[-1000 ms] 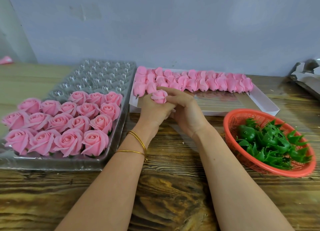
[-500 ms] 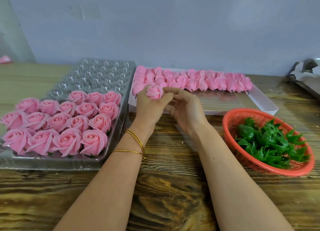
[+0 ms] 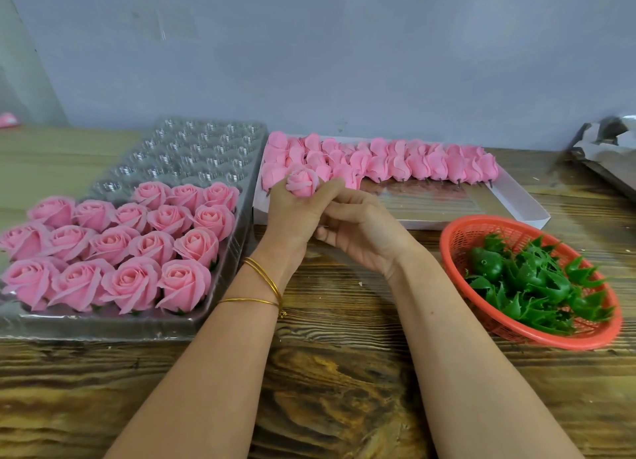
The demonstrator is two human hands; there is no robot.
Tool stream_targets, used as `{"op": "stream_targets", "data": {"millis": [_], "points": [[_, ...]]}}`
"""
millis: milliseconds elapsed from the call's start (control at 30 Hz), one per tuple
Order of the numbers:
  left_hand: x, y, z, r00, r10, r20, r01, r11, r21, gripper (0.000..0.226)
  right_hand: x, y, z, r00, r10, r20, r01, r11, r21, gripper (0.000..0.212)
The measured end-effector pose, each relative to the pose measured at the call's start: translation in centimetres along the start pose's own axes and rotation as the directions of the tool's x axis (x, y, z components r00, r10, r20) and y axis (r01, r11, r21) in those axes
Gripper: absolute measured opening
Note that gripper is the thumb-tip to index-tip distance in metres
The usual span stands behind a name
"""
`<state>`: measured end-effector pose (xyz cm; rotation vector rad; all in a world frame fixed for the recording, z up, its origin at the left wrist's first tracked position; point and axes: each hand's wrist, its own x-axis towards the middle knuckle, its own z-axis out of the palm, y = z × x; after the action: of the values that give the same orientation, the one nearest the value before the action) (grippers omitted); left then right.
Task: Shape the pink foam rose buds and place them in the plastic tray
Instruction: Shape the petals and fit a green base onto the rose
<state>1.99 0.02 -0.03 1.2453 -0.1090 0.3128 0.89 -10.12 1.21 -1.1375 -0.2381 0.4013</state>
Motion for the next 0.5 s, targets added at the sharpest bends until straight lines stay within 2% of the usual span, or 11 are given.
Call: {"op": "stream_targets", "data": {"millis": [233, 300, 500], "points": [[0.23, -0.13, -0.39, 0.996, -0.026, 0.083, 0.023, 0.999, 0.033, 0.020, -0.15, 0.00, -0.54, 0.998, 0.052, 0.041, -0.056, 0.995, 0.083, 0.025], [0.15, -0.14, -0.46, 0.994, -0.021, 0.104, 0.015, 0.998, 0.055, 0.021, -0.19, -0.01, -0.70, 0.998, 0.046, 0.041, -0.049, 0.996, 0.078, 0.021], [0.31, -0.13, -0.83, 0.985, -0.013, 0.171, -0.009, 0.992, 0.129, 0.024, -0.13, 0.15, -0.80, 0.997, 0.022, 0.072, -0.028, 0.996, 0.081, 0.026]]}}
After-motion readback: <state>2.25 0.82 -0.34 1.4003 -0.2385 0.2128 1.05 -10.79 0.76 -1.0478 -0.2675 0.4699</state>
